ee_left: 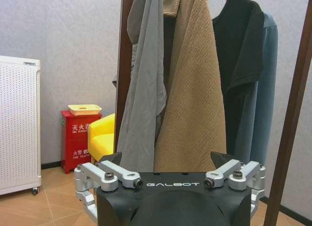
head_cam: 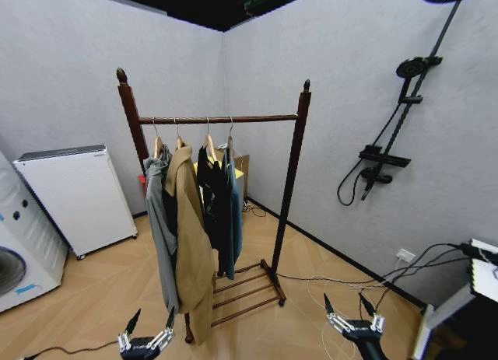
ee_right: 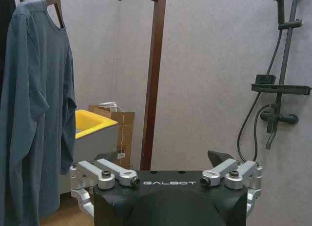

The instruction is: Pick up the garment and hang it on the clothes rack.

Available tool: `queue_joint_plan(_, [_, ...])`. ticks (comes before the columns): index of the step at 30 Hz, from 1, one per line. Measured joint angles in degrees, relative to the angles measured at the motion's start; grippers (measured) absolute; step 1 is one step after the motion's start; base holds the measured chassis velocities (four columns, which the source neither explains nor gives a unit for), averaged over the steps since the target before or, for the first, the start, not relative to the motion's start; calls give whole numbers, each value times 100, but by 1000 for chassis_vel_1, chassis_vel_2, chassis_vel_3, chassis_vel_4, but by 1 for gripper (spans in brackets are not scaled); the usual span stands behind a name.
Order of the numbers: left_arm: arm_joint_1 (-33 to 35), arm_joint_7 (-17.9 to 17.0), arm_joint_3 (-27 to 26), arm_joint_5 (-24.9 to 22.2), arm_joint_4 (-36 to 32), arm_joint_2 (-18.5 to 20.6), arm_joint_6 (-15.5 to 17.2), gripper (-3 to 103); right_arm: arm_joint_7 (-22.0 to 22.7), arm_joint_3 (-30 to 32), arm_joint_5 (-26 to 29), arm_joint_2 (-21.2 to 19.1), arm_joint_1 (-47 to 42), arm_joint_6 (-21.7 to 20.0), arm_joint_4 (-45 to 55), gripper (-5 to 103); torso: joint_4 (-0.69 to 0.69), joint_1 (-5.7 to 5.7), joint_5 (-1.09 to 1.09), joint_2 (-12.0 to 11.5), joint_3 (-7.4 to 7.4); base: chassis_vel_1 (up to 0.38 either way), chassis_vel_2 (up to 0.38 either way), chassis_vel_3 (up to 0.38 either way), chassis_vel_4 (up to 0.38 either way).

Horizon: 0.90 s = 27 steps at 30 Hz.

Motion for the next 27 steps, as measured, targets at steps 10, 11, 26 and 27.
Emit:
queue_joint_plan(10, [0,0,0,0,0,0,0,100,3,-5,18,-7,30,-23,-7,100,0,0,0,0,0,0,0,0,0])
queue_joint_plan(11, [0,0,0,0,0,0,0,100,3,-5,20,-7,31,-25,-7,100,0,0,0,0,0,-60,-56,-38,-40])
queue_joint_plan(26, [0,0,0,0,0,0,0,100,4,-10,29,-9,44,-38,-13,100,0,0,0,0,0,-85,-82,-78,-90])
queue_joint_plan(27, [0,0,0,0,0,0,0,100,4,-10,30,-10,45,-39,-14,100,-1,0,0,0,0,-117,-121,-136,-125])
